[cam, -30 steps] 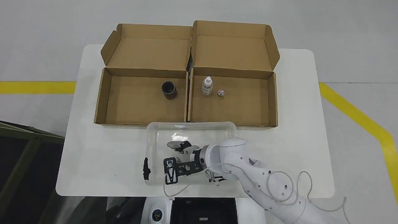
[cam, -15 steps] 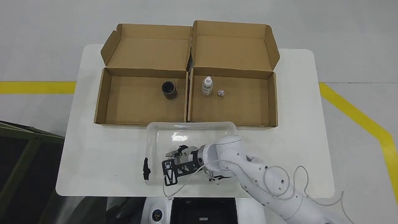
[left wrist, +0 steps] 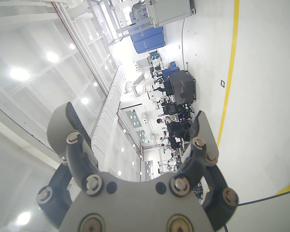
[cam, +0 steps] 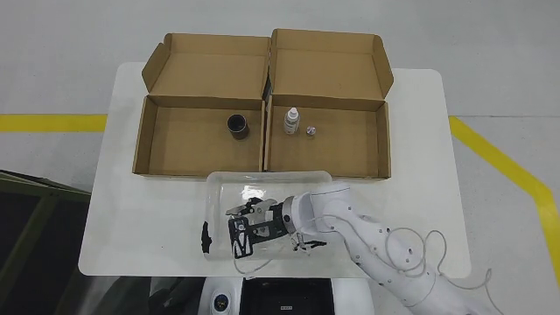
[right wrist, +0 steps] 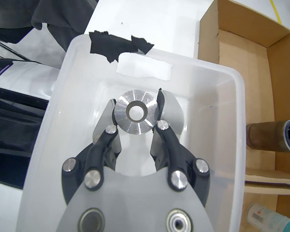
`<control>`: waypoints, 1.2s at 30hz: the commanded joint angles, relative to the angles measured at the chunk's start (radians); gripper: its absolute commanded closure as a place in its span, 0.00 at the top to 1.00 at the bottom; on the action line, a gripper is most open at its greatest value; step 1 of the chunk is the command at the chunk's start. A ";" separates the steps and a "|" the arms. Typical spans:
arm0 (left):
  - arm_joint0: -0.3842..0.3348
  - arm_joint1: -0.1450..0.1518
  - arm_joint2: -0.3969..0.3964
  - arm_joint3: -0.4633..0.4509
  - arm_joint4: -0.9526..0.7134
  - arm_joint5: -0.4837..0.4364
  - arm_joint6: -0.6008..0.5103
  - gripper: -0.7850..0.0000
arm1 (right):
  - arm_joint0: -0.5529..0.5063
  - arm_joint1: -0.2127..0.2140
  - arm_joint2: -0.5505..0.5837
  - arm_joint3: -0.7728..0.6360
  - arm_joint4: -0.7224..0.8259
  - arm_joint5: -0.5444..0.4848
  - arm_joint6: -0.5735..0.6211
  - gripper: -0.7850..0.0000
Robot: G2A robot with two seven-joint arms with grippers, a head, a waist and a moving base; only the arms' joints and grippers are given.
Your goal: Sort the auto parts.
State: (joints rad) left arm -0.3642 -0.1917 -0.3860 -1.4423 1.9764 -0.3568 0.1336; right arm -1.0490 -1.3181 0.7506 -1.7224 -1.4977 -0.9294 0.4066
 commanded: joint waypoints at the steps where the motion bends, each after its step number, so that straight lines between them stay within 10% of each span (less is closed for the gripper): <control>1: 0.000 0.000 0.000 0.000 0.000 0.000 0.000 1.00 | -0.003 0.004 0.021 -0.014 0.025 -0.003 -0.011 0.00; 36: 0.000 0.000 0.000 0.000 0.000 0.000 0.000 1.00 | -0.090 0.082 0.377 -0.201 0.350 -0.011 -0.205 0.00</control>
State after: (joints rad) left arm -0.3642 -0.1917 -0.3860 -1.4423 1.9764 -0.3568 0.1336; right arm -1.1401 -1.2361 1.1266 -1.9262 -1.1503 -0.9442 0.2055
